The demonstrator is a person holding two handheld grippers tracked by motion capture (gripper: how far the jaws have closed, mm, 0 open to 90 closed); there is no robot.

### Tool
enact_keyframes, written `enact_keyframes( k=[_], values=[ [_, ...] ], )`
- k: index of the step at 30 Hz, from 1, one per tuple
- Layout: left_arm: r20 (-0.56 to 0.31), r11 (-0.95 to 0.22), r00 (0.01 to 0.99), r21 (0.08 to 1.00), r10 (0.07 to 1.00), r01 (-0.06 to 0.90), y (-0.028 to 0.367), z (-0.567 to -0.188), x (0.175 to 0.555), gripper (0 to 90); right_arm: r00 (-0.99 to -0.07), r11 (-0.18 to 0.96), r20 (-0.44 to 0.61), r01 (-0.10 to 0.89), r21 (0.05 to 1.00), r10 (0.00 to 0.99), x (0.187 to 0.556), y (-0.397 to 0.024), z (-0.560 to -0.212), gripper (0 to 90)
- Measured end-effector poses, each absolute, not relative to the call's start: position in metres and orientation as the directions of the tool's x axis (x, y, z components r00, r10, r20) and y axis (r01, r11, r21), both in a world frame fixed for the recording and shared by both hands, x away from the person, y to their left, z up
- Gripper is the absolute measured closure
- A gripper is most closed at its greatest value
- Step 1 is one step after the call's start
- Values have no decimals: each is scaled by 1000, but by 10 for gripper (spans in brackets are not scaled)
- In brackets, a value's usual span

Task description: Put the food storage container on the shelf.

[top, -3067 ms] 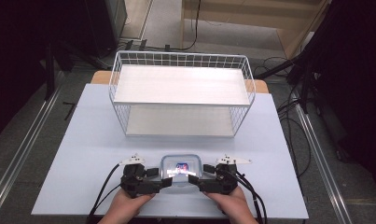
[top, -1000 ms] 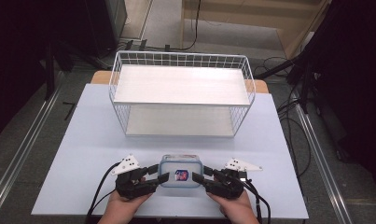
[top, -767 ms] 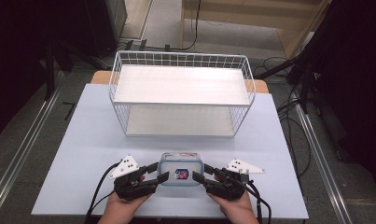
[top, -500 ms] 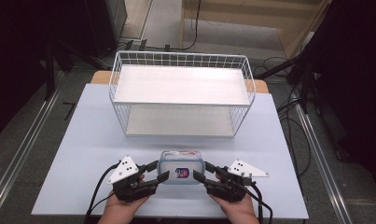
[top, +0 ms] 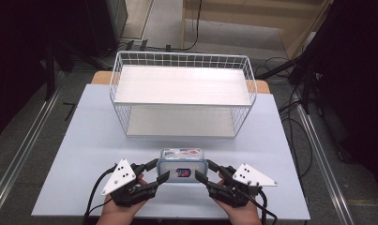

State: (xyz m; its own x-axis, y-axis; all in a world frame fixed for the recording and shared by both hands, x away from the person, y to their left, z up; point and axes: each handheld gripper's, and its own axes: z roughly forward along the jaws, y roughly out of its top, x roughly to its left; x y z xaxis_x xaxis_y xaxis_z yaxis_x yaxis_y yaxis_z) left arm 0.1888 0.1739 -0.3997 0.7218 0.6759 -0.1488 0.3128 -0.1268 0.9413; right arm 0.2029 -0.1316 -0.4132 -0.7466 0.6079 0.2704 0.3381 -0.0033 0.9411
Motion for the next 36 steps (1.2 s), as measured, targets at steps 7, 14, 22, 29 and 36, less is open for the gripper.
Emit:
enact_keyframes(
  k=[7,14,22,29,36],
  values=[
    [-92,-127,731,963,676,238,175,-388,183,497,-761,-17,222,267,964,610,197,-130,-403,512],
    [-73,-131,733,967,676,218,175,-384,181,498,-768,-16,197,236,972,609,195,-130,-398,512],
    [-77,-102,738,975,670,195,174,-370,187,498,-765,-40,200,222,974,613,199,-132,-386,511],
    [-30,-110,750,985,661,135,171,-343,199,498,-763,-82,180,165,983,620,206,-134,-364,511],
    [-23,-100,757,988,653,116,172,-333,214,498,-762,-80,161,143,987,628,219,-134,-351,511]
  ],
)
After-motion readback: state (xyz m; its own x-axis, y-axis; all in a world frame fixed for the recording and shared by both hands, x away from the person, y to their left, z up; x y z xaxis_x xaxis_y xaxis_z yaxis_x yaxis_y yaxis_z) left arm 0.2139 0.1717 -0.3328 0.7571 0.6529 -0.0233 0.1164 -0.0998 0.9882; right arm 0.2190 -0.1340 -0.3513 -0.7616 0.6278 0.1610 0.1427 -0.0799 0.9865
